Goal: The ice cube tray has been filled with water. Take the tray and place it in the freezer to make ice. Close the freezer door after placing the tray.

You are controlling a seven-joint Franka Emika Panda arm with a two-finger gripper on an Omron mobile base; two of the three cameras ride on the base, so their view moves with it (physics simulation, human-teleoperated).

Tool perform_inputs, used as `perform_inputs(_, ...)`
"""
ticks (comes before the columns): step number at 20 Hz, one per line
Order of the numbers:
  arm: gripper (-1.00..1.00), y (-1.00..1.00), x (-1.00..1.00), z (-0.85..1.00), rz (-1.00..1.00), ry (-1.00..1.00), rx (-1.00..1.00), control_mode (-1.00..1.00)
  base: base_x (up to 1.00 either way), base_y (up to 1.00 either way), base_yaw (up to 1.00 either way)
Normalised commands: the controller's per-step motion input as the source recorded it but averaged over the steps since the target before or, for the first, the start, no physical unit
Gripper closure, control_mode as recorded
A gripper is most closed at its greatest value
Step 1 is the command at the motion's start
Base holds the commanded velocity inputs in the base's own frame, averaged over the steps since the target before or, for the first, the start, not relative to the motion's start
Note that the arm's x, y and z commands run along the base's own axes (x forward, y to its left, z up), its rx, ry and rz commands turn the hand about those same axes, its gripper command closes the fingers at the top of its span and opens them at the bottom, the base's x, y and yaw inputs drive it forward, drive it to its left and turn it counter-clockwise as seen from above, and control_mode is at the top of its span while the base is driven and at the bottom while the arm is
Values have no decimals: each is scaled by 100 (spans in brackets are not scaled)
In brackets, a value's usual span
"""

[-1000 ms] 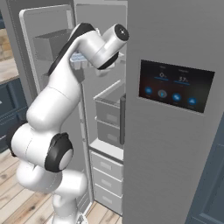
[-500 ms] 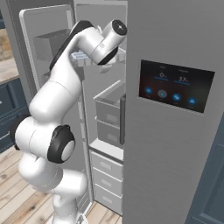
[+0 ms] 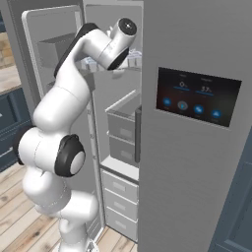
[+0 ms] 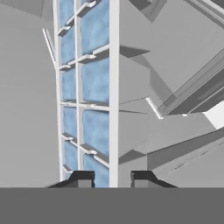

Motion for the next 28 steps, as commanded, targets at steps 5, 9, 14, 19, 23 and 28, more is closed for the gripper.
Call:
perform_inputs(5, 100, -2, 19, 0, -8, 0, -1, -100, 0, 0, 0)
perform_inputs(9, 100, -6, 7, -3, -6, 0, 0, -100, 0, 0, 0)
perform_inputs(14, 100, -7, 8, -7, -6, 0, 0, -100, 0, 0, 0)
perform_inputs(19, 100, -16, 13, 0, -5, 0, 0, -100, 0, 0, 0)
perform_inputs(23, 100, -17, 24, 0, -5, 0, 0, -100, 0, 0, 0)
perform_inputs(28, 100, -21, 25, 0, -5, 0, 0, -100, 0, 0, 0)
